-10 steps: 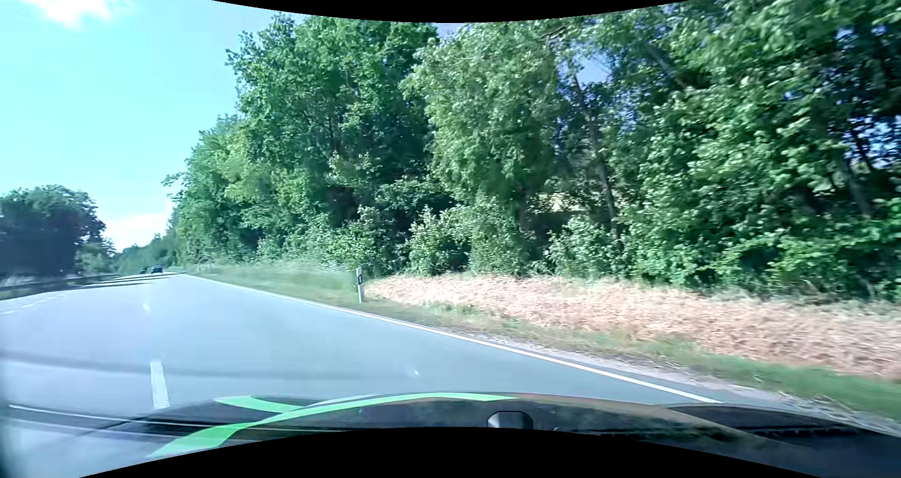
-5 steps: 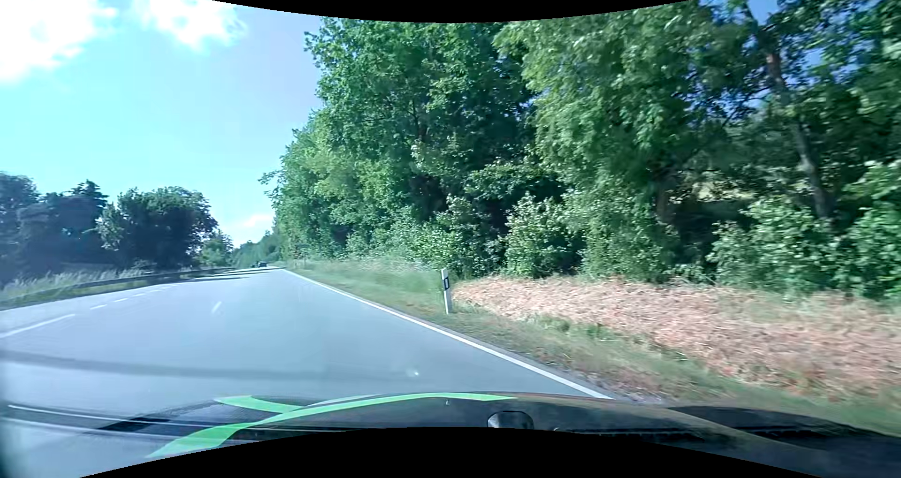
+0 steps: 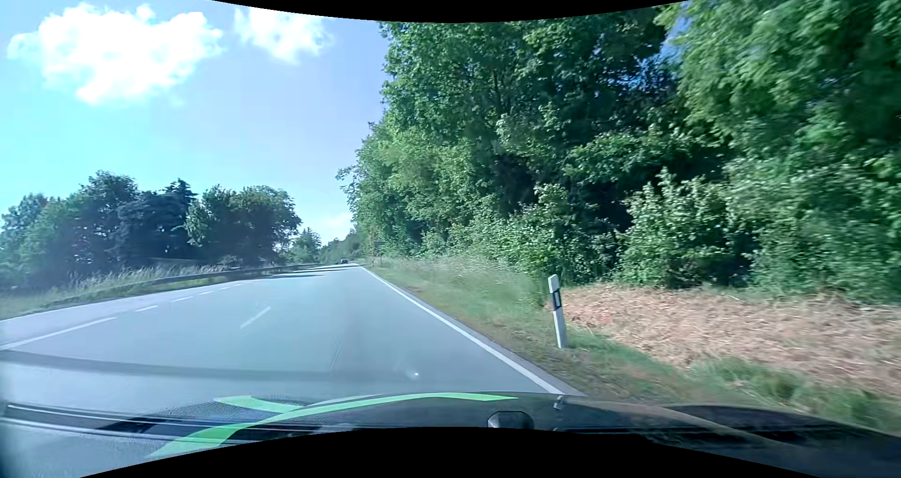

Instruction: Follow the waypoints while adhering to traffic rules and regulations

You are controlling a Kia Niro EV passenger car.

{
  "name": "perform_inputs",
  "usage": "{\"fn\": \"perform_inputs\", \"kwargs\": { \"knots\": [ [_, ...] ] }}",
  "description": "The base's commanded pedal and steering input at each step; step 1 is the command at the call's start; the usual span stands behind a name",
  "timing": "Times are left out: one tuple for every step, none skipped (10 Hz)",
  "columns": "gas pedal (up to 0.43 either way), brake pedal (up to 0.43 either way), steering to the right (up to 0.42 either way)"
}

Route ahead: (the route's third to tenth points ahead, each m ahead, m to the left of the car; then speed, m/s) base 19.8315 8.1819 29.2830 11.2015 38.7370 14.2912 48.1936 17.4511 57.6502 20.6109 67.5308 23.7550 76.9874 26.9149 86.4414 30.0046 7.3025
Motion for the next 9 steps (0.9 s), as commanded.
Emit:
{"fn": "perform_inputs", "kwargs": {
  "knots": [
    [0.378, 0.000, -0.209],
    [0.378, 0.000, -0.197],
    [0.390, 0.000, -0.185],
    [0.390, 0.000, -0.172],
    [0.390, 0.000, -0.162],
    [0.390, 0.000, -0.144],
    [0.398, 0.000, -0.120],
    [0.398, 0.000, -0.105],
    [0.398, 0.000, -0.094]
  ]
}}
